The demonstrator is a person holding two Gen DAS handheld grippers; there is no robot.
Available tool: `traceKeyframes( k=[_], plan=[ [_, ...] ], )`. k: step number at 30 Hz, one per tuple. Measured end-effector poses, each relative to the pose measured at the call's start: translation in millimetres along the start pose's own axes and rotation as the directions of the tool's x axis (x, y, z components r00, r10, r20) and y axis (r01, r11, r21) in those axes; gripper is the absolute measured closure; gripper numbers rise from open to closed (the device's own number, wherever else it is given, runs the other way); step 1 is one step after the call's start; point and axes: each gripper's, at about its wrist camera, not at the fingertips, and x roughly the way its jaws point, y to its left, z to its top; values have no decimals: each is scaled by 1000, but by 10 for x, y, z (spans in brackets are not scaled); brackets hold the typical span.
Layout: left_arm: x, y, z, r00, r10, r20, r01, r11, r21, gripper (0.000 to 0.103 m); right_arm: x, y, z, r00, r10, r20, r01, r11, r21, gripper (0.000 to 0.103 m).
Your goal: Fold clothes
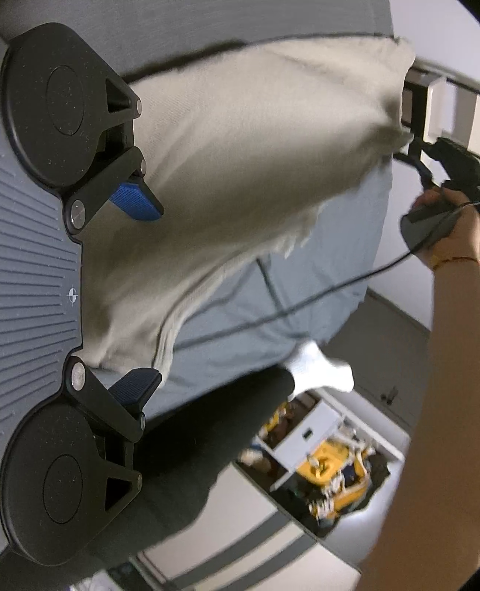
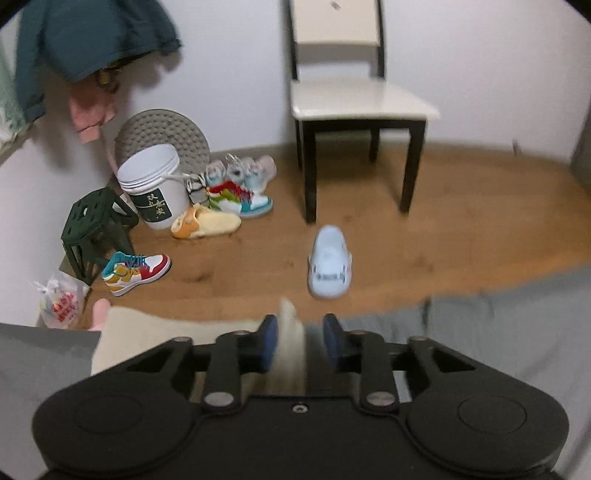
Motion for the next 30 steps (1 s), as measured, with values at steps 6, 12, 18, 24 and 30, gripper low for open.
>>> traceKeyframes(
  k=[6, 12, 18, 24, 30],
  plan=[
    [23, -106, -61, 995, -92, -29, 94, 994, 55, 16, 47, -209, -112, 987, 158, -12, -157, 986, 59, 99],
    [89, -162, -137, 995, -76, -66, 83, 990, 115, 16, 222, -140, -64, 994, 104, 10, -105, 994, 27, 102],
    [75, -144, -124, 994, -88, -62, 94, 991, 99, 16, 276, -268, -42, 992, 119, 40, -122, 987, 99, 87],
    [76, -146, -121, 995, -86, -57, 91, 991, 97, 16, 288, -335, -25, 979, 190, 66, -196, 976, 97, 78],
    [65, -148, -111, 995, -86, -55, 91, 990, 103, 16, 335, -224, -19, 974, 213, 75, -216, 976, 39, 98]
  ],
)
